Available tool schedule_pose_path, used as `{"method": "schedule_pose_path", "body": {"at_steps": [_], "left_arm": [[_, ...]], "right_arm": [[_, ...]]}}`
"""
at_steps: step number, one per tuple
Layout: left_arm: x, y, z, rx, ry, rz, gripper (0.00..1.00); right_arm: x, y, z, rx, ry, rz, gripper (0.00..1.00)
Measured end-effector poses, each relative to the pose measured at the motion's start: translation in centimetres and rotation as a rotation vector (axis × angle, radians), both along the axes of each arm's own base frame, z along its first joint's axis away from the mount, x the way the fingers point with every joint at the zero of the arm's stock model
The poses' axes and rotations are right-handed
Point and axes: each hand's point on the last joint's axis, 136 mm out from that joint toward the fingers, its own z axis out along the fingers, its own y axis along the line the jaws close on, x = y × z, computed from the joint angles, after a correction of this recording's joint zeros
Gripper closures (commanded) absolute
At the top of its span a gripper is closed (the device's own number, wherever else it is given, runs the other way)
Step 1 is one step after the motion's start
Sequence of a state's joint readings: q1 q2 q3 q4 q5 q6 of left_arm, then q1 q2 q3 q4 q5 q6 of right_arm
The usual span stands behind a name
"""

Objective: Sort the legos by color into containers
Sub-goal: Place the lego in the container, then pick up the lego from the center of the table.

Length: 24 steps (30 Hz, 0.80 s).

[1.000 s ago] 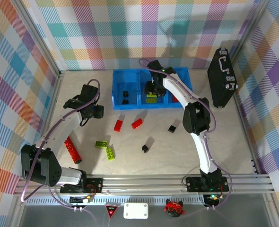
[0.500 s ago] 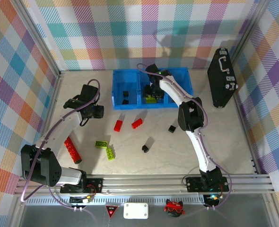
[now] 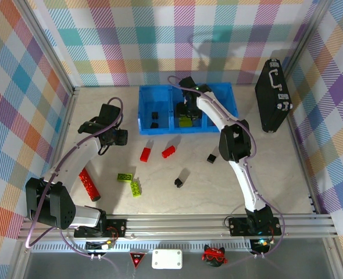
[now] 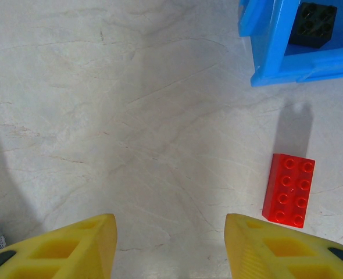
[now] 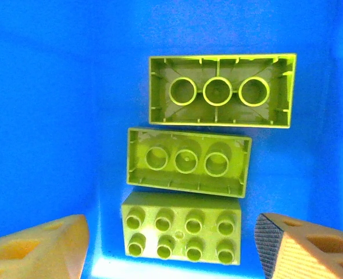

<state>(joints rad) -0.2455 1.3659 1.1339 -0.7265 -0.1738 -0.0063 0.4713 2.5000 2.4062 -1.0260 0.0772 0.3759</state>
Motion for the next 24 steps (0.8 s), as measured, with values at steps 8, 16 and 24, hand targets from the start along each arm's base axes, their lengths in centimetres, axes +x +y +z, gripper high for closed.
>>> {"method": "schedule_pose_path", "body": {"at_steps": [8,16,24], "left_arm": [[-0.1,-0.2,0.0,-0.008,0.005,-0.005,0.48],[-0.7,-1.1,0.7,-0.051,0.028,0.005,0.47],[-2.7,-4.1,-0.5,-0.13,0.088,-0.001,0.47]], "right_arm": [[-1.8,-0.1,6.5,0.029,-0.081,0.011,0.24],[-5.4,-1.2,9.1,0.057,-0.093,0.017,0.25],[-9.1,-2.9,8.2,0.054,-0.055,0.019,0.25]]}}
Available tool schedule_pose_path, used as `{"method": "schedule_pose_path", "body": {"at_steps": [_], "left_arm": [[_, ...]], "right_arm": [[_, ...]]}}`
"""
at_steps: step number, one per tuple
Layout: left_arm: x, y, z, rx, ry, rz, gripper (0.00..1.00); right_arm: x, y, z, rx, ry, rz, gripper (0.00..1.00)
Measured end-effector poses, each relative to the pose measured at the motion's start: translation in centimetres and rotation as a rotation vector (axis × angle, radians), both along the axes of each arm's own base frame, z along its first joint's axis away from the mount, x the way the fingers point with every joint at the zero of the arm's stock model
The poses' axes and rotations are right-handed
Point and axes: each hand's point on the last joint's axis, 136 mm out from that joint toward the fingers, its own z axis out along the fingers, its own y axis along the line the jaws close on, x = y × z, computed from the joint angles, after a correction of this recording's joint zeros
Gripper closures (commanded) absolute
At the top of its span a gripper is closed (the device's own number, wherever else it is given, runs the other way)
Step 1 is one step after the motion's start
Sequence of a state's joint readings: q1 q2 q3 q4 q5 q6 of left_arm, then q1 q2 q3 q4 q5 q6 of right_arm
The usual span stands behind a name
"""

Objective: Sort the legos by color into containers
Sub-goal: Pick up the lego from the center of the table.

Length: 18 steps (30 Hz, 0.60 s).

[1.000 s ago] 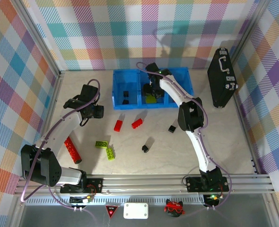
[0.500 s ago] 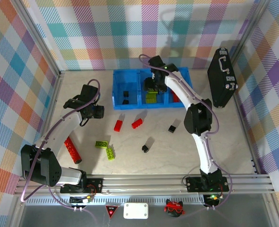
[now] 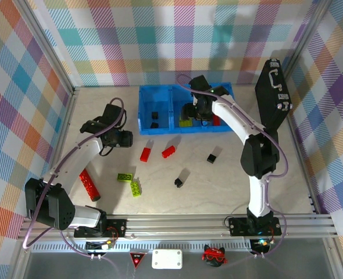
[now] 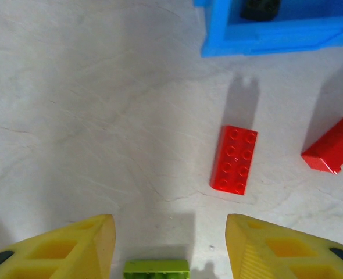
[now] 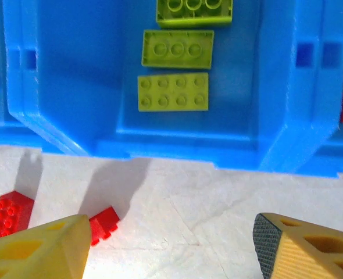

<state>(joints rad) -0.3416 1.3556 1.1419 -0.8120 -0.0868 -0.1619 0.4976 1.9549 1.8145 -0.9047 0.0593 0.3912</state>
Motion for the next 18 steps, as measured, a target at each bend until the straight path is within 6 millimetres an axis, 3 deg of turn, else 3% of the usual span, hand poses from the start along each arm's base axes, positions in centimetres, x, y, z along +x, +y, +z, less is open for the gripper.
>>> {"method": "schedule_pose_path", "body": {"at_steps": [6,10,13,18], "left_arm": [[-2.4,-2.0,-2.4,-0.026,0.075,-0.021,0.47],[-2.9,-2.7,-3.0,-0.034,0.088,-0.023,0.47],[-2.8,-3.3,-2.9,-0.044,0.077,-0.029,0.47],[-2.6,-2.6,-2.9,-0.002,0.063,-0.031,0.45]], "right_arm": [[-2.8,-1.1,0.1,0.027,0.005,-0.008,0.29],[-4.9,-1.3,-0.6,0.055,0.024,0.01,0.29],[-7.0,-0.6,-2.0,0.053,0.046,0.073,0.27],[-10.1,2.6,-3.7,0.0,0.044,0.25,0.21]]}}
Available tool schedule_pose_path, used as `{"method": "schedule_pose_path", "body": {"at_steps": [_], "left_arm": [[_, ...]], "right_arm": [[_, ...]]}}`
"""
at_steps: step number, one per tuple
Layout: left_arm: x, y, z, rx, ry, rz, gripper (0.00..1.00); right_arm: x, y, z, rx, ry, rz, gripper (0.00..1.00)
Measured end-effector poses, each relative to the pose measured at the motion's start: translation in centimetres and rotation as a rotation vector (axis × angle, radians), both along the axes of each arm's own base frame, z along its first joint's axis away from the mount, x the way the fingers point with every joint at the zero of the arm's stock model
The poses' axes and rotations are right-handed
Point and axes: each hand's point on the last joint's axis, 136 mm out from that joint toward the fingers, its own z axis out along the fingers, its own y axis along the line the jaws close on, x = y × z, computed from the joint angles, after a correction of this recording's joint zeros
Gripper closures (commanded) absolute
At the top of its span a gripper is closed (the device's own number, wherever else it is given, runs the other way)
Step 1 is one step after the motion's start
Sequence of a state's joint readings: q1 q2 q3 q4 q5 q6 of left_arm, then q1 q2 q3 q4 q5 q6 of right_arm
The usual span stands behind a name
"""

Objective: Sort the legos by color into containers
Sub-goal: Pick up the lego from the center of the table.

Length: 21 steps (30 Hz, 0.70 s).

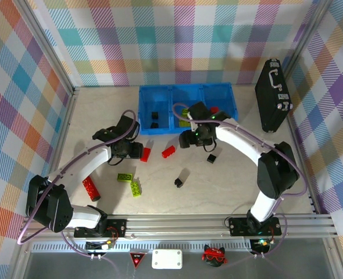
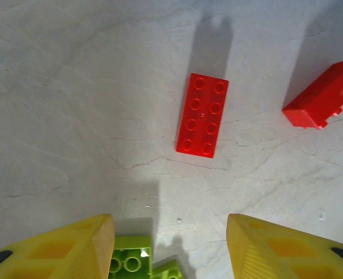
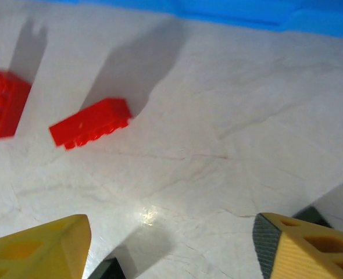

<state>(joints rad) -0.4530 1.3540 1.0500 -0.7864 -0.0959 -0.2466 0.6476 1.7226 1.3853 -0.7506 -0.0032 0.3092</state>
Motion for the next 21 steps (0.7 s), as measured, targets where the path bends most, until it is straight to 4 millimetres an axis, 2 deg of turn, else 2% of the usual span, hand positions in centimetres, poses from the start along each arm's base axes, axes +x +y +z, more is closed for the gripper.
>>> {"method": "schedule_pose_path", "body": {"at_steps": [5,8,11,15,21], "left_arm": [[0.4,2.1,0.0,0.046,0.001,0.012,0.45],[0.8,4.2,0.2,0.087,0.004,0.037,0.44],[1.1,5.5,0.8,0.105,-0.008,0.041,0.43],[2.0,5.7,1.4,0.06,-0.039,0.027,0.44],[2.9,5.9,1.1,0.01,-0.043,0.037,0.44]], "right_arm": [[-1.1,3.2,-1.6,-0.049,-0.033,0.142,0.14],[-0.6,4.8,-3.2,-0.079,-0.04,0.181,0.1],[-0.1,6.2,-4.7,-0.104,-0.047,0.201,0.06],[0.6,7.7,-5.8,-0.127,-0.057,0.213,0.03],[1.3,8.2,-7.2,-0.153,-0.064,0.21,0.02]]}}
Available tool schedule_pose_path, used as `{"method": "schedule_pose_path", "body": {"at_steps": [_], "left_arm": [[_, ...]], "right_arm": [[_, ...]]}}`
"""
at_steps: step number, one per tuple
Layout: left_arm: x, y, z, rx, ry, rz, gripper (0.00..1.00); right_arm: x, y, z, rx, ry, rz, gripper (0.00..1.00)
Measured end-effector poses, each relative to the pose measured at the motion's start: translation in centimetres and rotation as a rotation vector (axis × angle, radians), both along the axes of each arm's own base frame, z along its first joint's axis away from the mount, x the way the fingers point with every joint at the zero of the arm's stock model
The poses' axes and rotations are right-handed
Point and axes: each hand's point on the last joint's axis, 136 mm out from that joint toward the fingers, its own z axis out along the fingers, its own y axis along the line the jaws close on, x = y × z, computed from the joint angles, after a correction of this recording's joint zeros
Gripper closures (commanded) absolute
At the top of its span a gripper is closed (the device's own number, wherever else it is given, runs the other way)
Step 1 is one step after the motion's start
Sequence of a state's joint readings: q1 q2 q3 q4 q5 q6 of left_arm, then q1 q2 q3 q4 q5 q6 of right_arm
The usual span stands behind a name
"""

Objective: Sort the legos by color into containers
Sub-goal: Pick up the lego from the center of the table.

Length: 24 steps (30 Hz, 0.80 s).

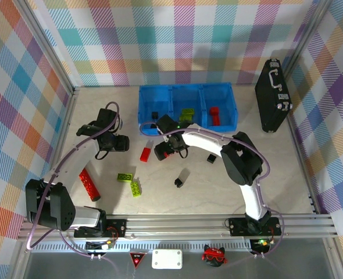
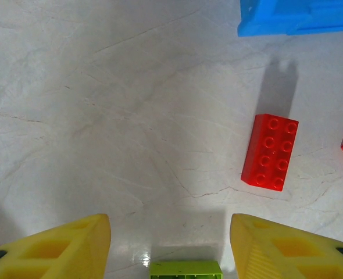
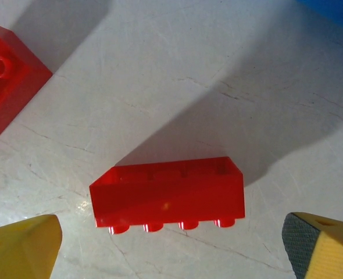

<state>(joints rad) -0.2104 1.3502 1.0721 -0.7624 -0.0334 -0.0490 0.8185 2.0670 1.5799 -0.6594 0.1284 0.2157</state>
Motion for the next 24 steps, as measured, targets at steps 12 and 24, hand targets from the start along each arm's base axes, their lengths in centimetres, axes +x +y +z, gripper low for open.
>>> {"method": "schedule_pose_path", "body": {"at_steps": [12,24], "left_arm": [[0.1,-0.1,0.0,-0.002,-0.005,-0.015,0.44],[0.1,-0.1,0.2,-0.003,-0.01,-0.016,0.44]], "right_arm": [[0.8,1.1,-1.9,-0.004,0.015,0.003,0.19],[1.2,1.6,-0.8,0.009,0.004,0.0,0.33]]}}
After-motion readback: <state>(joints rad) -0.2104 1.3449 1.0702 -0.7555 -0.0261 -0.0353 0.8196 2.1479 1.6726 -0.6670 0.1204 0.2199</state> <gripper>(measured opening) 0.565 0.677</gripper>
